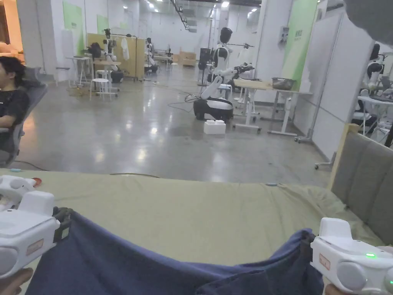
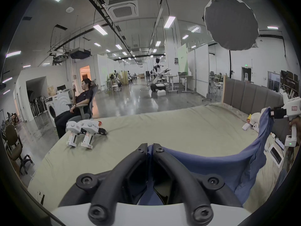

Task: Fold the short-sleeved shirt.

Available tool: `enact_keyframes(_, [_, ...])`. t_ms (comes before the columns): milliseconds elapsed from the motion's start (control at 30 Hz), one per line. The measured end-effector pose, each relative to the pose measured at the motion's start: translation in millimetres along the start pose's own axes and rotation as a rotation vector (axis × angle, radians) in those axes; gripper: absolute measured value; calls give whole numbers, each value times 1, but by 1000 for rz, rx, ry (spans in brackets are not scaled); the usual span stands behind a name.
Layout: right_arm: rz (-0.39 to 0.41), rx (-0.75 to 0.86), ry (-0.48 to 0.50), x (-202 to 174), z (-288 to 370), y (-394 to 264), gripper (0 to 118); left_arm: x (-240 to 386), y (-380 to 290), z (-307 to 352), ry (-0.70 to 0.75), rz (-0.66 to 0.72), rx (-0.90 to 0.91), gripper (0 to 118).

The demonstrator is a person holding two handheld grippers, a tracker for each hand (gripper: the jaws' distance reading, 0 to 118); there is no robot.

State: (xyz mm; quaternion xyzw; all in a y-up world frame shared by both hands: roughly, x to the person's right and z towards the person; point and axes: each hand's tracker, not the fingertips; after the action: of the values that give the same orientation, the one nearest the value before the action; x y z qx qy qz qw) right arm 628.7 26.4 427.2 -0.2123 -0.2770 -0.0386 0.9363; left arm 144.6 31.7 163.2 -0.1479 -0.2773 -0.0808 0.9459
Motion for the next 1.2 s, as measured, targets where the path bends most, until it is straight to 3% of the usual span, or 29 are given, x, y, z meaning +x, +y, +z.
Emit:
enact_keyframes(333, [20, 166, 9, -3, 37, 105, 2, -15, 79, 43, 43, 74, 118, 2])
enact_keyframes(633, [67, 272, 0, -18, 29, 207, 2, -41, 169, 26, 71, 207, 148, 2])
enact_keyframes(833, [95, 339, -26, -33, 29, 272, 2, -50, 220, 5, 95, 191, 174, 2])
enact_keyframes(1000, [128, 371, -47, -45, 27, 296, 2, -56, 247, -9, 102, 196, 192, 2])
enact_keyframes(1200, [159, 364, -52, -55, 14, 279, 2, -55, 250, -20, 102, 195, 196, 2])
